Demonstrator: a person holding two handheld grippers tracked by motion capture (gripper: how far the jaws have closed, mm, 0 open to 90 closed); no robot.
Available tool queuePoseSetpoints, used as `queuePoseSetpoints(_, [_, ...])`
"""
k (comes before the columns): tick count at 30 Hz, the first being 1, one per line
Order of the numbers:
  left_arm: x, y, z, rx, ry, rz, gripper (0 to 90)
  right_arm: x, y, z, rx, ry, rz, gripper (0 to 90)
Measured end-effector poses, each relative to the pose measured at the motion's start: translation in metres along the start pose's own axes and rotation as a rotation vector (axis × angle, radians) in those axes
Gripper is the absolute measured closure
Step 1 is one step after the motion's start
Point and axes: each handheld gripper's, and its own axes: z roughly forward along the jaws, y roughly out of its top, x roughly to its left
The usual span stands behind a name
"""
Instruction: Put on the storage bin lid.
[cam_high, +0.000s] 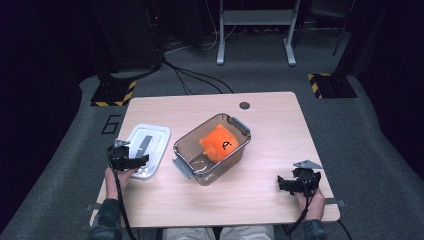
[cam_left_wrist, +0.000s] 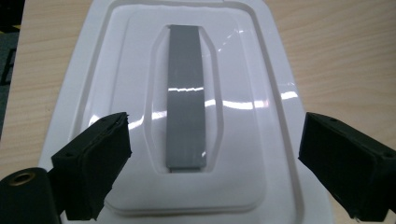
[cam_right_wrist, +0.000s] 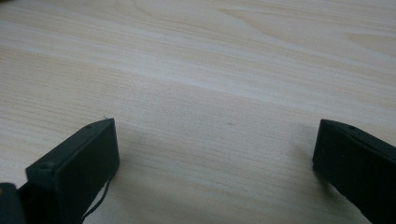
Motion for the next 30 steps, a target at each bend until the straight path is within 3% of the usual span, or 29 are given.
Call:
queuePoseSetpoints(5, [0.007,0.010,0.010,-0.001,-0.026,0.000,9.3,0.000,0.000,0.000,-0.001,0.001,-0.001,0.0])
queuePoseSetpoints(8, [0.009,0.016,0.016,-0.001,-0.010,0.028,11.1,0.000,0.000,0.000,-0.001,0.003,-0.002,0.0])
queuePoseSetpoints(16, [0.013,0.026,0.032,0.050,-0.002,0.045,16.5,0.000,0.000,0.000,0.000,0.002,-0.003,0.0])
queuePoseSetpoints(24, [0.015,0.025,0.041,0.064,0.003,0.038,38.8,0.000,0.000,0.000,0.000,0.002,-0.004,0.0])
queuePoseSetpoints(30, [0.016,0.025,0.041,0.054,0.024,0.044,49.9,0.000,0.000,0.000,-0.001,0.003,-0.004,0.1])
